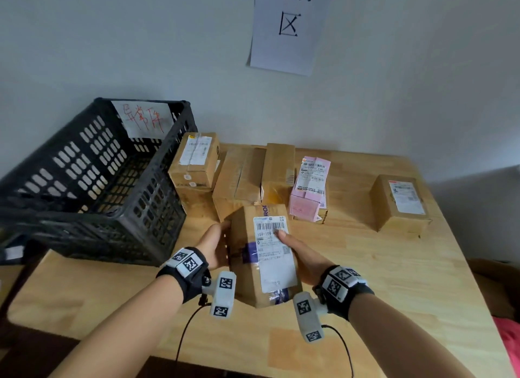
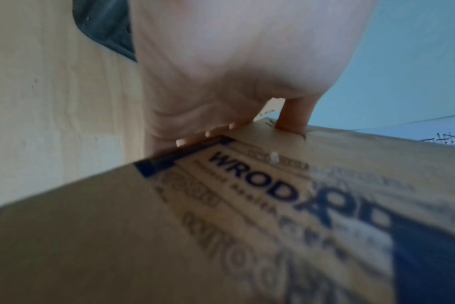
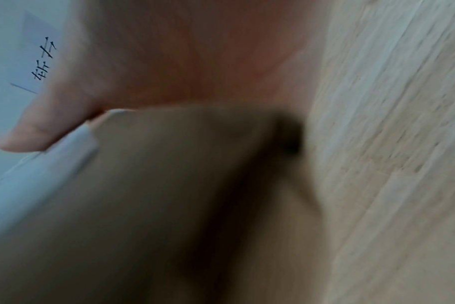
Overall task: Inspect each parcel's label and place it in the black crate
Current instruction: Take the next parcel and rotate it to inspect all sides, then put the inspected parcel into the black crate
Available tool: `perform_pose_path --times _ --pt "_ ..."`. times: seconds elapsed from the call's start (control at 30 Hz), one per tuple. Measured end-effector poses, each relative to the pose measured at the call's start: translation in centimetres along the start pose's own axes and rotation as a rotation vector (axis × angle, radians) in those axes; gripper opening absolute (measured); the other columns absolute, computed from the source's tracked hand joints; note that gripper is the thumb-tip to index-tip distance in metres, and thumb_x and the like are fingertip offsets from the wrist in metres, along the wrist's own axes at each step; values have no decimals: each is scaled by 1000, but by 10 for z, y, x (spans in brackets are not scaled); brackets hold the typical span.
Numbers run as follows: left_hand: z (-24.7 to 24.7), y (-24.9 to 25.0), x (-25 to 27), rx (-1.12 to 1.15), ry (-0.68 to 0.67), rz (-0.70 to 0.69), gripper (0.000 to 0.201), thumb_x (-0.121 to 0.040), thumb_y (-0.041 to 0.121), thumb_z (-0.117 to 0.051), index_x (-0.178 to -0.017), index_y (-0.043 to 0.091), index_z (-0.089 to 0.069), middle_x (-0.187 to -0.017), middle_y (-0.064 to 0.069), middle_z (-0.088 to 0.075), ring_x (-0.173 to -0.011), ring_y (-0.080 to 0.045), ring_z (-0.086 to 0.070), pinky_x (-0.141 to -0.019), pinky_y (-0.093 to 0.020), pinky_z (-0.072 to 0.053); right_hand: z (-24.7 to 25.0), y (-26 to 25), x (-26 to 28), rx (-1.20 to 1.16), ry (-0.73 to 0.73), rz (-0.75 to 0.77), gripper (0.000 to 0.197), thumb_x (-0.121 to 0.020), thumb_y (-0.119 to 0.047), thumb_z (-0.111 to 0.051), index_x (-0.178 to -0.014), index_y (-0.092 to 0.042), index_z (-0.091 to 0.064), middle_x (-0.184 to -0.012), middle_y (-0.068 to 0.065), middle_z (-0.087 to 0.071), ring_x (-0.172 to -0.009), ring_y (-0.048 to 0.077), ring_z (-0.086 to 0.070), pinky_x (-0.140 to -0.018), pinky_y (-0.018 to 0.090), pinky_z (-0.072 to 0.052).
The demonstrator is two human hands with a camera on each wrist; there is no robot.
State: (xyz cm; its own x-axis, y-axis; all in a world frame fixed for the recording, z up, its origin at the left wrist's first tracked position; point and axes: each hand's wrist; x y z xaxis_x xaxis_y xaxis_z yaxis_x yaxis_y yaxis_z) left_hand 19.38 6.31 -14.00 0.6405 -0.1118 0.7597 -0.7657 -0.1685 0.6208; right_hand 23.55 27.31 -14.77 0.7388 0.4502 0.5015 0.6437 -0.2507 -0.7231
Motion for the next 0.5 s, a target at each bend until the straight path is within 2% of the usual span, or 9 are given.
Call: perform_pose_path --times 0.1,0.17,0.2,0.3,0.37,0.4,0.43,0.47,0.5 --pt "10 2 13 75 -20 -64 54 -88 34 -50 -136 9 -49 -126 -17 -53 -116 -34 -53 -94 -45 -43 -3 -3 3 35 -21 29 44 -88 -35 -59 -124 -10 -54 -116 12 -68 -98 21 -69 -76 29 -56" --pt "17 0 21 170 -22 -127 55 -88 30 -46 -138 6 -46 -133 -21 -51 -121 -37 -50 -98 -46 -40 -8 -5 3 63 -43 33 37 -87 -31 -57 -119 -13 -56 -109 9 -71 -94 19 -70 -75 28 -57" --pt "18 0 24 194 -36 -156 51 -90 29 -42 -134 5 -49 -130 -22 -54 -118 -37 -52 -98 -46 -40 -10 -7 2 86 -45 45 35 -86 -30 -57 -117 -14 -57 -107 7 -72 -93 18 -70 -75 28 -57" --pt "23 -5 35 299 -78 -237 38 -89 24 -36 -107 8 -65 -98 -17 -67 -90 -31 -64 -83 -41 -45 -22 -8 -1 178 -76 70 41 -84 -33 -64 -119 -16 -55 -110 6 -72 -97 19 -70 -80 29 -56" --pt "29 -3 46 371 -85 -269 35 -75 26 -41 -77 9 -72 -75 -12 -64 -68 -26 -64 -72 -35 -42 -28 -10 -4 206 -90 79 38 -86 -33 -63 -120 -16 -56 -110 6 -71 -98 19 -69 -80 29 -56" --pt "35 -1 51 400 -93 -280 37 -69 29 -42 -76 9 -71 -73 -10 -59 -66 -25 -60 -71 -32 -40 -30 -12 -5 193 -88 81 37 -86 -32 -61 -119 -16 -56 -109 6 -72 -97 19 -70 -78 29 -56" --pt "41 3 54 408 -114 -294 44 -65 32 -42 -89 10 -70 -79 -9 -57 -73 -25 -57 -77 -34 -40 -29 -13 -7 178 -82 83 38 -86 -32 -60 -119 -16 -57 -109 6 -72 -97 19 -70 -77 29 -57" --pt "45 7 55 379 -121 -293 52 -65 35 -44 -105 11 -66 -88 -9 -57 -84 -26 -55 -88 -42 -40 -27 -15 -7 168 -66 85 39 -85 -32 -60 -120 -15 -57 -110 7 -72 -97 19 -70 -78 29 -57" --pt "51 12 56 323 -141 -288 55 -67 38 -46 -114 12 -62 -95 -9 -59 -92 -28 -53 -96 -51 -37 -25 -16 -8 178 -56 86 39 -85 -32 -61 -120 -15 -57 -110 7 -71 -98 20 -70 -80 31 -56"
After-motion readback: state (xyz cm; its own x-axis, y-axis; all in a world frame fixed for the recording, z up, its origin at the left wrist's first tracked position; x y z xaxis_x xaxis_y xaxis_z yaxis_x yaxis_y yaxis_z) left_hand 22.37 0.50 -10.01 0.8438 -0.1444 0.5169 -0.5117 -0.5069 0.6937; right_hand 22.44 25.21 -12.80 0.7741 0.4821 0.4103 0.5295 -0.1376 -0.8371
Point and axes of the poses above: each hand's wrist, its own x-axis away from the middle knuckle, its own z-axis out of the back of the hand, y = z × x
